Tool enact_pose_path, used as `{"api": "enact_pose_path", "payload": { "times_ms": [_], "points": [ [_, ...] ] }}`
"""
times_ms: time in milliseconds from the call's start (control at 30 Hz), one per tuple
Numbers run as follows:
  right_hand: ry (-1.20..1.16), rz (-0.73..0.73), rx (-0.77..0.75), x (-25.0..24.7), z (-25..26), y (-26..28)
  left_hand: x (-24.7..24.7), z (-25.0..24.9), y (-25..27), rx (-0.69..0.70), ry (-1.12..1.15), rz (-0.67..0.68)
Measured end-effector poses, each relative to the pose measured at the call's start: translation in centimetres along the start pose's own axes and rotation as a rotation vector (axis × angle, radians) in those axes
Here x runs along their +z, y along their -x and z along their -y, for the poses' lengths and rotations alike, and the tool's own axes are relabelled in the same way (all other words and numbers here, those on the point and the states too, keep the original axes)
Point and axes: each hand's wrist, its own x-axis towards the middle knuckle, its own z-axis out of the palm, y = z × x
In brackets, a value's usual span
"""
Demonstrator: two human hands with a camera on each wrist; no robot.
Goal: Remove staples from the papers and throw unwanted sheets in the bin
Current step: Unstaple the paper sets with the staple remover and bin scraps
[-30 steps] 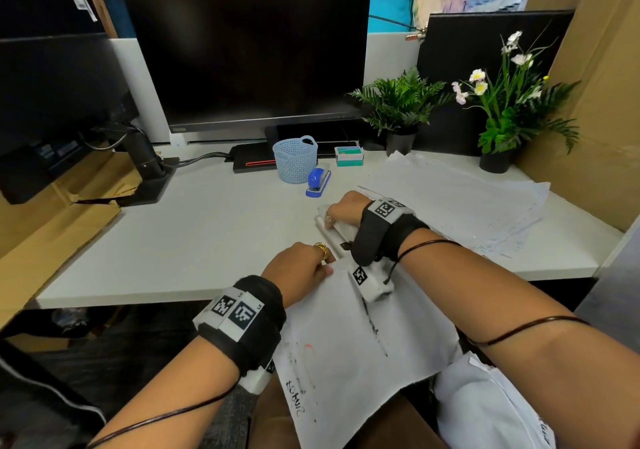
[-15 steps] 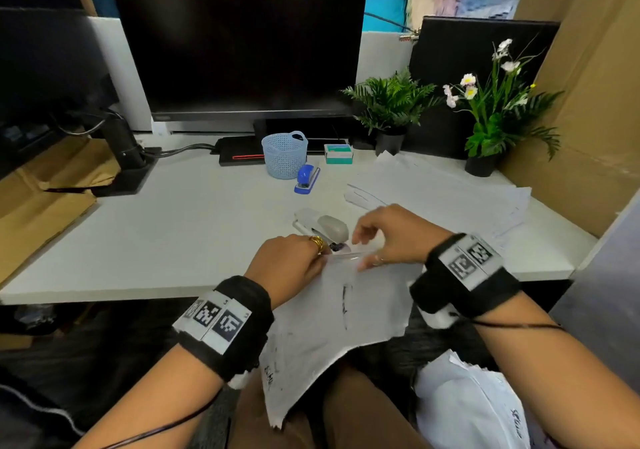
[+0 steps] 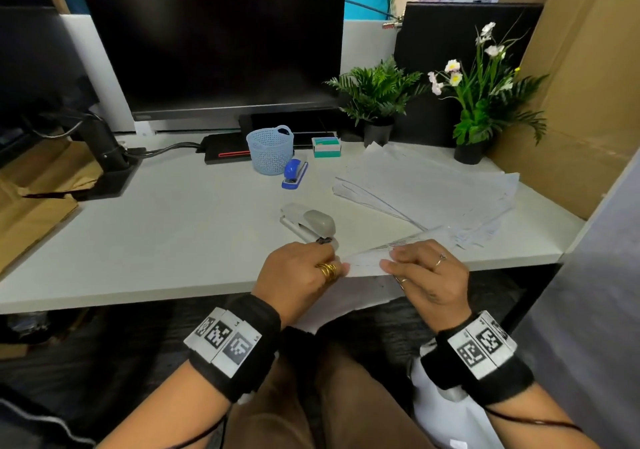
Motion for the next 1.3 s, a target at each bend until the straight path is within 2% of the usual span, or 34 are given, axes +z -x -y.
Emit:
{"api": "enact_pose_path", "payload": {
  "times_ms": [133,233,267,333,433,533,600,667,733,800,867,933,1033,1167,1233,1300],
  "points": [
    [0.006,0.039,0.017,-0.3,-0.2,0.1,0.6,0.6,0.1,0.011,-0.007,0.021],
    [0.070,0.176,0.119,-1.3,-0.7,0.0,1.6,0.9,0.1,0.126,-0.137,0.108],
    [0.098,0.216,0.190,-1.8,-0.7,-0.1,2.0,1.1,0.3,0.145,-0.152,0.162],
    [0.081,0.271,0.426,-3.3,-1.2,-0.2,2.7,1.3,0.7,0.065,-0.049,0.253],
    [-0.183,0.339,0.826,-6.6,-2.2,0.4,4.4,1.5,1.4,-0.052,0.162,0.289],
    [-0.277,0.520,0.947,-8.9,-3.4,2.6,6.6,0.9,1.0,-0.013,0.299,0.305],
    [-0.134,0.569,0.970,-9.5,-4.2,4.1,7.8,0.6,0.7,0.006,0.294,0.344],
    [0.140,0.613,0.952,-10.6,-5.3,5.6,9.0,-0.2,0.1,0.094,0.182,0.347],
    [0.376,0.733,0.948,-11.7,-6.2,7.1,10.0,-1.3,-1.0,0.215,0.050,0.302],
    [0.553,0.907,1.017,-12.3,-6.7,8.7,10.6,-2.3,-2.2,0.302,-0.019,0.272],
    [0.683,1.044,1.121,-12.3,-6.9,10.3,11.6,-2.9,-3.6,0.309,-0.037,0.280],
    [0.742,1.125,1.175,-11.7,-6.8,11.8,12.3,-3.1,-4.6,0.235,-0.060,0.368],
    [0.734,1.179,1.221,-10.9,-6.9,14.4,13.5,-2.6,-5.2,0.119,-0.130,0.529],
    [0.583,1.240,1.316,-9.4,-6.8,17.2,13.4,-2.0,-5.5,0.107,-0.085,0.549],
    [0.405,1.149,1.375,-8.4,-6.4,17.9,13.2,-1.9,-5.7,0.098,-0.071,0.584],
    [0.263,0.919,1.428,-8.1,-6.0,19.2,13.1,-1.9,-5.8,0.094,-0.069,0.604]
  ]
}}
